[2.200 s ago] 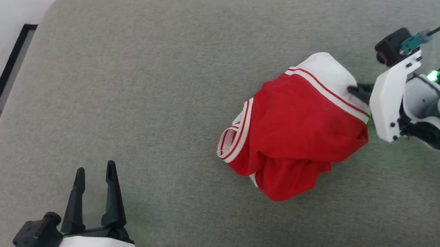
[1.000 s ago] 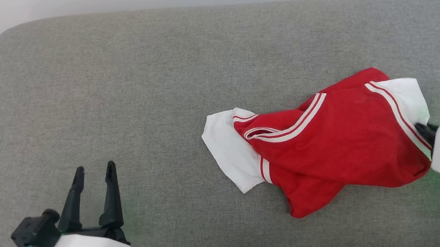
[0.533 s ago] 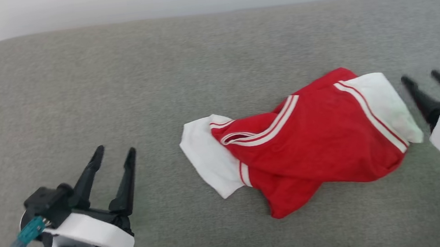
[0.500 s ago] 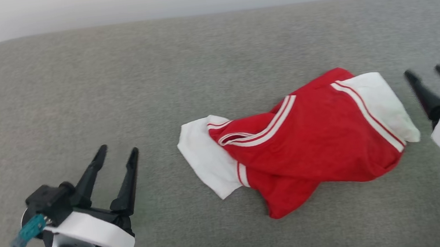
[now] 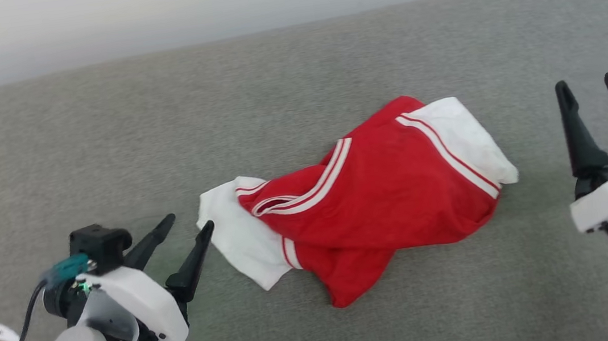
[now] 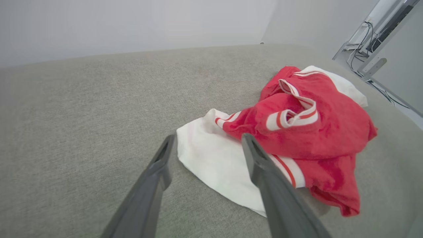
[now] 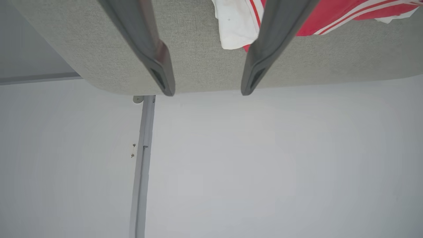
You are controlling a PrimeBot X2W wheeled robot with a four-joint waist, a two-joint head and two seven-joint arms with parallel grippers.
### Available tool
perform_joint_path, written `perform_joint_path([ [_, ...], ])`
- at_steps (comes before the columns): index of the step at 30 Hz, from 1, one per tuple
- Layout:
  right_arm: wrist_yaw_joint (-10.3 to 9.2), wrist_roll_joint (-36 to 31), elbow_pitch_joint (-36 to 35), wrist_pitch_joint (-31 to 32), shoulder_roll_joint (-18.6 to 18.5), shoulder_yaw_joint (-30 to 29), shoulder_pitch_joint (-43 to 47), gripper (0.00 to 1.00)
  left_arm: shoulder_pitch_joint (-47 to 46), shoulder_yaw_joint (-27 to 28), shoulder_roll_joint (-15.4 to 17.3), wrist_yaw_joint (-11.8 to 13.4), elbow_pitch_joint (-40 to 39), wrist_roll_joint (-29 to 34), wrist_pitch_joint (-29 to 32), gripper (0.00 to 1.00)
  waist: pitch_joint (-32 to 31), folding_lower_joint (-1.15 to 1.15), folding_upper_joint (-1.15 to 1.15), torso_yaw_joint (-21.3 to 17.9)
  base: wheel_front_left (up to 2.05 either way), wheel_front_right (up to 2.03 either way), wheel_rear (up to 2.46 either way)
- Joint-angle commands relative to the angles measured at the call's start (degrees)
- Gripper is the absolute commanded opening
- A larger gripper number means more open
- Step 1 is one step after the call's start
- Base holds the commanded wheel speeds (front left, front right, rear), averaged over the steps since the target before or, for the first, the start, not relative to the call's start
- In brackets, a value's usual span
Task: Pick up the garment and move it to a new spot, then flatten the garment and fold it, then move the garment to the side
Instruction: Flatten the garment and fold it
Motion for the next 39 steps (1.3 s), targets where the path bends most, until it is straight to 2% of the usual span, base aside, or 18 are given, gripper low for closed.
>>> perform_joint_path([
  [1,-0.02,-0.7,-0.2,-1.2,0.8,0.0,1.0,1.00,-1.2,-0.4,0.3,-0.2,0.6,-0.5,0.9,1.00,0.0,0.00,0.00,-1.0,0.00,0.00,0.00],
  [6,-0.02,-1.6,0.4,-3.4,3.6,1.5,3.2,1.00,-4.3,-2.6,0.5,0.2,5.8,-0.6,7.9,1.00,0.5,0.00,0.00,-3.1,0.00,0.00,0.00],
  [13,-0.02,-0.7,1.5,-4.7,4.9,4.4,4.1,1.00,-9.2,-4.9,-0.3,1.5,12.0,-0.1,15.9,1.00,1.6,0.00,0.00,-5.4,0.00,0.00,0.00],
  [19,-0.02,0.4,1.3,-5.4,5.2,5.4,3.5,1.00,-13.1,-8.3,-1.0,4.4,18.3,2.6,25.1,1.00,2.6,0.00,0.00,-6.6,0.00,0.00,0.00],
  [21,-0.02,0.2,1.2,-5.5,5.1,5.4,3.3,1.00,-14.2,-9.1,-1.8,5.2,20.1,2.5,27.6,1.00,2.9,0.00,0.00,-6.8,0.00,0.00,0.00],
  [26,-0.02,0.6,0.7,-5.7,5.0,5.7,2.8,1.00,-16.0,-11.8,-4.6,4.6,23.4,2.7,32.9,1.00,3.6,0.00,0.00,-7.0,0.00,0.00,0.00],
  [29,-0.02,0.7,0.6,-5.6,4.6,6.2,2.5,1.00,-16.6,-13.0,-6.0,3.9,24.6,2.2,35.2,0.00,3.8,0.00,0.00,-6.9,0.00,0.00,0.00],
  [32,-0.02,0.8,0.7,-6.0,4.6,6.4,2.2,1.00,-16.9,-13.2,-6.5,3.1,25.3,1.3,35.8,0.00,3.9,0.00,0.00,-6.5,0.00,0.00,0.00],
  [35,-0.02,0.8,0.9,-6.2,4.6,6.3,2.3,1.00,-17.3,-12.3,-5.7,2.6,24.9,0.7,35.2,0.00,3.7,0.00,0.00,-5.8,0.00,0.00,0.00],
  [39,-0.02,0.5,0.6,-6.1,4.5,5.5,2.7,1.00,-17.1,-9.8,-2.9,3.1,22.2,-0.6,33.0,0.00,3.3,0.00,0.00,-4.4,0.00,0.00,0.00],
])
